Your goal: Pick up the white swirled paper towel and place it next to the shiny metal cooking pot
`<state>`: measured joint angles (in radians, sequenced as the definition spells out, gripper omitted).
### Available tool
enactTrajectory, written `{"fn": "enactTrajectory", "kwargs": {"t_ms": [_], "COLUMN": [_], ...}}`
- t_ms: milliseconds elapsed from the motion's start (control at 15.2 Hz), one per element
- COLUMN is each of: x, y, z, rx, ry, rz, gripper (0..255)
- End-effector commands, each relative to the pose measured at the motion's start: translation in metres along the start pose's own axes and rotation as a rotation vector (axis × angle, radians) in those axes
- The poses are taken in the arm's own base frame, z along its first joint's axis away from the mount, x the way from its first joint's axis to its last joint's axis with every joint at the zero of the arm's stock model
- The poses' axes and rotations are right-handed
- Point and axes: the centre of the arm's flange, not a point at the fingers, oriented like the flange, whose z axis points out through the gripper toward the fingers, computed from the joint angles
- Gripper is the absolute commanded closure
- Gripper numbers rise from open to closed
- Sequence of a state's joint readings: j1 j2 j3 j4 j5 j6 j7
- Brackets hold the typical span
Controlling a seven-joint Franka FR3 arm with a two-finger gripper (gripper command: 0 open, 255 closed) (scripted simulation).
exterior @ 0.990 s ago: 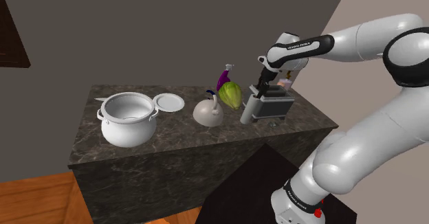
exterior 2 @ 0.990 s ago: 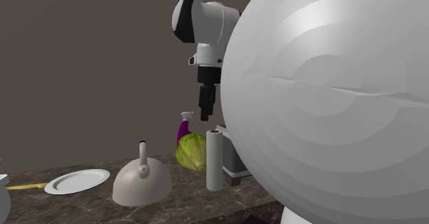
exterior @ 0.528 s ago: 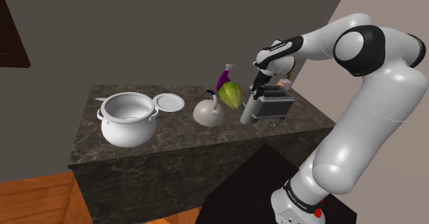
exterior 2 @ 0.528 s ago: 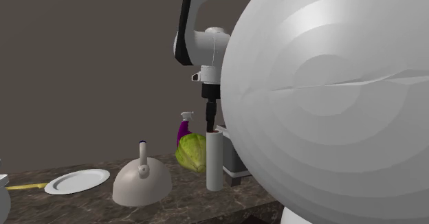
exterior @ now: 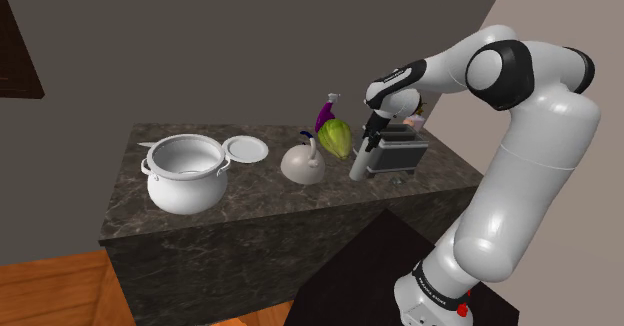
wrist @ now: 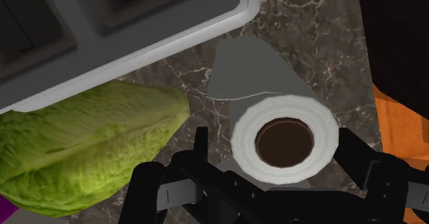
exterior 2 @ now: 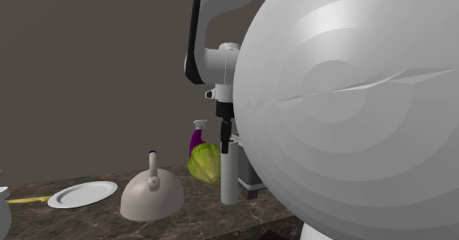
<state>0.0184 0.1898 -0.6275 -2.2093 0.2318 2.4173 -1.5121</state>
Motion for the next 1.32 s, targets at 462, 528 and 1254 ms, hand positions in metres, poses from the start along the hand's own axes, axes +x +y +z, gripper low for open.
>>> {"fn": "enactTrajectory", "kwargs": {"t_ms": [462, 528, 1254], "x": [0.001, 0.001, 0.002], "y": [0.0, 0.0, 0.001], "z": [0.002, 0.002, -0.019], "rx": [0.0, 0.0, 0.0], "ry": [0.0, 0.0, 0.0], "rz": [0.0, 0.0, 0.0], "gripper": [255, 255, 255]}}
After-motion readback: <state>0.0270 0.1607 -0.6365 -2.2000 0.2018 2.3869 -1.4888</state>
